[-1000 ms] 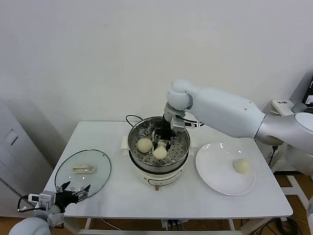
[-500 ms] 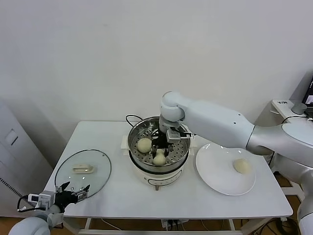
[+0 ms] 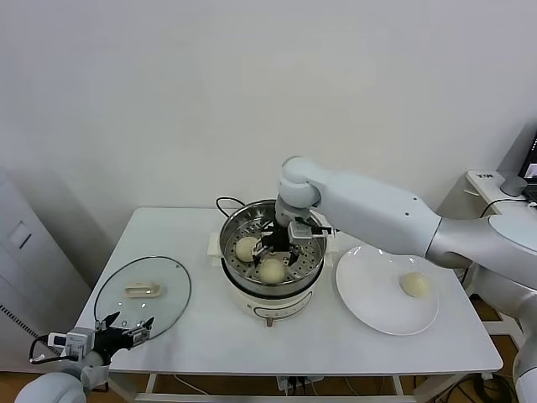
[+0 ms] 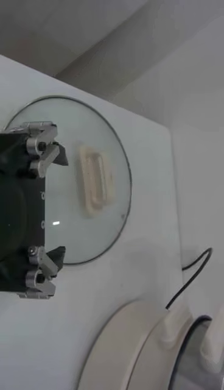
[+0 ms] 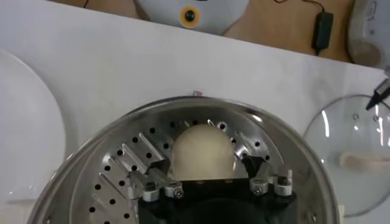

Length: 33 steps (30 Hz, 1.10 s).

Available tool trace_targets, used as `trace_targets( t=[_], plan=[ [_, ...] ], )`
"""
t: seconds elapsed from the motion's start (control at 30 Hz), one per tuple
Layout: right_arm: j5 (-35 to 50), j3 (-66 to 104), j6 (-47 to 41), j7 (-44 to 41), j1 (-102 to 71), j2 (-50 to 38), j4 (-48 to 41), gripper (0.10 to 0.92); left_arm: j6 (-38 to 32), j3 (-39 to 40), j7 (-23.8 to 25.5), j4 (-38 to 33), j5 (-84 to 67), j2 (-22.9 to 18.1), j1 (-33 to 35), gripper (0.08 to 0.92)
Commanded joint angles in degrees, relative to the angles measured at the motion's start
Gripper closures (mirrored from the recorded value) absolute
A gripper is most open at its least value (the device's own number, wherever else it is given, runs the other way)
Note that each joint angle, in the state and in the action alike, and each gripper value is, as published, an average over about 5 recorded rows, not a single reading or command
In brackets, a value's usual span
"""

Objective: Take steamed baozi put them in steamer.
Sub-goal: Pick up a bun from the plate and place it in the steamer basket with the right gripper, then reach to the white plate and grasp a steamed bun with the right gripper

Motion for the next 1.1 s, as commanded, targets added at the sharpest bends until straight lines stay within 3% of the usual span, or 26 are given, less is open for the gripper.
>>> trace_targets(
  t=[0.03, 0.23, 0.53, 0.8, 1.1],
  plan=[
    [4.30, 2.60, -1.08, 0.37, 5.21, -3.21, -5.31, 0.203, 0.03, -0.09, -0.02, -0.08, -0.04, 0.23, -0.02, 0.177],
    [17.33, -2.84, -18.34, -1.85, 10.82, -11.28, -11.67, 0.203, -0.03, -0.02, 0.03, -0.15, -0.12, 0.40, -0.05, 0.177],
    [25.40, -9.59, -30.95, -4.94, 12.12, -18.87, -20.32, 0.203, -0.01, 0.07, 0.00, -0.17, -0.07, 0.20, -0.16, 0.177],
    [26.24, -11.61, -34.17, -5.30, 8.49, -24.55, -22.68, 0.203, 0.04, 0.05, 0.00, -0.53, -0.07, 0.12, 0.07, 0.177],
    [20.45, -6.42, -33.31, -3.44, 0.44, -27.35, -23.81, 0.203, 0.12, 0.32, 0.00, -0.54, 0.01, -0.07, -0.09, 0.177]
  ],
)
